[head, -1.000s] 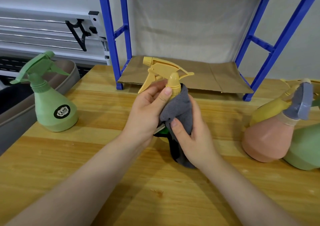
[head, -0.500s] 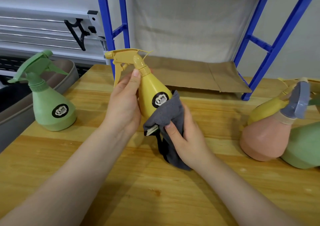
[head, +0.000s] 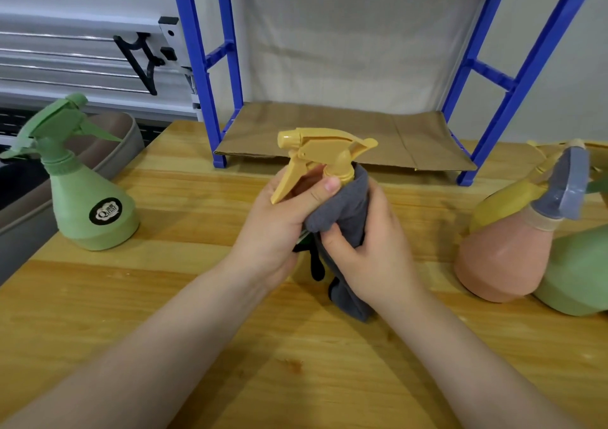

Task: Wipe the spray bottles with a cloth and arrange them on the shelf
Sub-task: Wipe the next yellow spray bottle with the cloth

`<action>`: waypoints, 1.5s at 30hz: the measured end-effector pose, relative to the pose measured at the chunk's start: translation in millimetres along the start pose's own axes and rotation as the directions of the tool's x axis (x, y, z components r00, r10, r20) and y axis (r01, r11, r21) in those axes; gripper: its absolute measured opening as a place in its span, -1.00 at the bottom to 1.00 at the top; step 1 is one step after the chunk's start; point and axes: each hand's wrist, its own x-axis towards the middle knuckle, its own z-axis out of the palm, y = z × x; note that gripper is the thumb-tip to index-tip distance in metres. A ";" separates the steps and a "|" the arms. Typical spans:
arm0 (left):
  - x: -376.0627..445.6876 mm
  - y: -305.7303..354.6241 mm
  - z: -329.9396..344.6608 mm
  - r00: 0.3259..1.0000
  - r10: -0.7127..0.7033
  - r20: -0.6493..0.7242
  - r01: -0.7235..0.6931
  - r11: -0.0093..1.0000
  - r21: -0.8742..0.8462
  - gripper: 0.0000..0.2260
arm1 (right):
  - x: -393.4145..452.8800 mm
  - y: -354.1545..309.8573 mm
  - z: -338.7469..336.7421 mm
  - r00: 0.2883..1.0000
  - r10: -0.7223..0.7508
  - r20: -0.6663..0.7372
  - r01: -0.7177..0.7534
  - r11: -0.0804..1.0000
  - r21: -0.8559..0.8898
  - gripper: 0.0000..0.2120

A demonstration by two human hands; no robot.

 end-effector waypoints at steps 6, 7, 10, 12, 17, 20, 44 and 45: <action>-3.6 0.6 3.3 0.997 0.071 -0.006 -0.071 0.997 0.036 -0.76 | -4.0 -2.8 5.8 0.995 0.023 -0.094 -0.020 0.999 0.039 -0.47; -3.8 0.7 3.9 0.997 0.072 -0.004 -0.072 0.997 0.039 -0.77 | -4.3 -2.8 6.1 0.994 0.029 -0.105 -0.025 0.999 0.040 -0.47; -1.6 1.6 2.7 0.999 0.037 0.037 -0.040 0.997 0.071 -0.79 | -2.9 -4.1 4.2 0.992 0.008 -0.122 -0.007 1.000 0.005 -0.58; 0.8 3.4 1.3 0.997 0.007 0.075 -0.016 0.993 0.120 -0.80 | -0.5 -4.9 1.6 0.994 0.015 -0.105 -0.014 1.000 0.011 -0.65; 3.3 8.0 -6.3 0.981 0.033 0.193 -0.089 0.953 0.289 -0.73 | 6.4 -6.5 -9.3 0.997 0.035 -0.076 -0.022 0.987 0.160 -0.73; 4.0 9.6 -9.3 0.947 0.018 0.320 -0.117 0.949 0.292 -0.68 | 11.3 -7.0 -18.3 0.994 0.067 -0.088 -0.040 0.961 0.275 -0.87; 9.1 10.4 -19.1 0.922 -0.179 0.345 0.156 0.983 0.093 -0.61 | 8.9 -13.5 -19.0 0.891 0.197 0.410 -0.416 0.717 0.559 -0.91; 8.9 9.8 -18.0 0.929 -0.159 0.335 0.143 0.987 0.069 -0.62 | 8.2 -14.7 -19.0 0.888 0.190 0.418 -0.420 0.704 0.573 -0.91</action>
